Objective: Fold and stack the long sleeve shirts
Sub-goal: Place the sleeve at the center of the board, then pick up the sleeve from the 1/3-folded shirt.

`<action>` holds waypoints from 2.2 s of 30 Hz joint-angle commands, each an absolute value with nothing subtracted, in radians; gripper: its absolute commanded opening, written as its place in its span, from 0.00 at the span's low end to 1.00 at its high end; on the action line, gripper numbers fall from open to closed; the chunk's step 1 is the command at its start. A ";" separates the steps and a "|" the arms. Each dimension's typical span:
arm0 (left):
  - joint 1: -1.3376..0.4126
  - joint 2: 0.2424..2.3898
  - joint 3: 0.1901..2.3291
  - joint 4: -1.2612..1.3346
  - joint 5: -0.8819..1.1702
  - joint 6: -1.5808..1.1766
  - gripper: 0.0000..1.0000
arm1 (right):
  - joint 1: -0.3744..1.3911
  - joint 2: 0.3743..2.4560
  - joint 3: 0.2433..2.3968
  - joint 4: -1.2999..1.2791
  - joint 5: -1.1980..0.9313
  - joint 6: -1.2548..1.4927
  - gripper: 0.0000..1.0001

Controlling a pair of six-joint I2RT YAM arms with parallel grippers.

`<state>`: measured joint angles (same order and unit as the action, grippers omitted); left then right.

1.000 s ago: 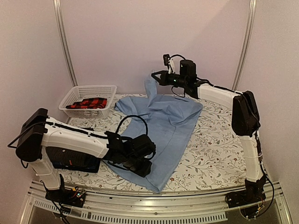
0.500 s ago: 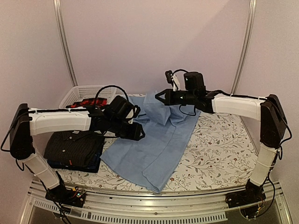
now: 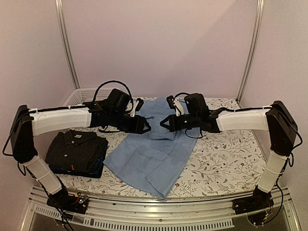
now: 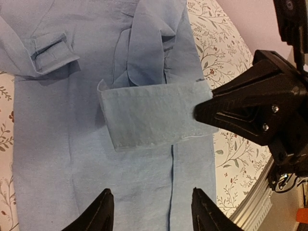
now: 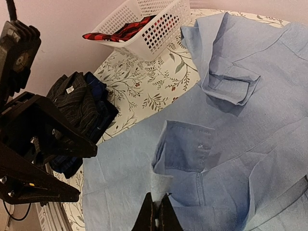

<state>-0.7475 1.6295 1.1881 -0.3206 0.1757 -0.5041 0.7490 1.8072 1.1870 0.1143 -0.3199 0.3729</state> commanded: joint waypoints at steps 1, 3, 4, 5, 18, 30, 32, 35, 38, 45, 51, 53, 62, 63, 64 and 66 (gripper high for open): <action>-0.737 1.627 1.160 -0.286 0.234 -0.470 0.55 | 0.778 1.763 1.099 0.150 -0.272 0.341 0.00; -0.736 1.628 1.141 -0.265 0.276 -0.467 0.56 | 0.800 1.704 1.018 0.204 -0.213 0.341 0.00; -0.737 1.627 1.133 -0.253 0.301 -0.468 0.56 | 0.808 1.676 0.984 0.226 -0.201 0.344 0.00; -0.736 1.625 1.124 -0.238 0.330 -0.469 0.56 | 0.813 1.660 0.956 0.236 -0.199 0.348 0.03; -0.737 1.687 1.091 -0.232 0.375 -0.467 0.59 | 0.886 1.566 0.958 0.016 0.082 0.373 0.56; -0.741 1.691 1.039 -0.256 0.317 -0.495 0.63 | 0.858 1.632 1.081 -0.137 0.102 0.437 0.65; -0.740 1.701 1.033 -0.255 0.316 -0.503 0.62 | 0.858 1.648 1.090 -0.150 0.087 0.444 0.65; -0.740 1.729 1.036 -0.246 0.330 -0.510 0.62 | 0.858 1.672 1.102 -0.170 0.084 0.452 0.66; -0.741 1.755 1.048 -0.233 0.344 -0.513 0.62 | 0.858 1.684 1.115 -0.180 0.086 0.457 0.67; -0.763 1.830 1.087 -0.230 0.349 -0.503 0.58 | 0.806 1.707 1.190 -0.261 0.160 0.500 0.68; -0.799 1.865 1.129 -0.244 0.357 -0.496 0.37 | 0.737 1.753 1.268 -0.284 0.162 0.525 0.68; -0.813 1.857 1.148 -0.267 0.350 -0.486 0.24 | 0.707 1.781 1.312 -0.299 0.162 0.523 0.68; -0.850 1.669 1.227 -0.396 0.304 -0.453 0.00 | 0.574 1.908 1.463 -0.314 0.127 0.495 0.66; -0.853 1.648 1.240 -0.422 0.297 -0.445 0.00 | 0.550 1.922 1.478 -0.314 0.110 0.495 0.65; -0.858 1.631 1.249 -0.440 0.289 -0.435 0.00 | 0.534 1.930 1.488 -0.314 0.096 0.497 0.64; -0.862 1.615 1.264 -0.472 0.314 -0.410 0.00 | 0.506 1.958 1.539 -0.318 0.072 0.494 0.64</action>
<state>-0.8440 1.6909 1.2087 -0.3908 0.3126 -0.4637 0.5610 1.9121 1.4574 -0.2966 0.1177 0.5034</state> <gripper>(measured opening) 0.006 0.642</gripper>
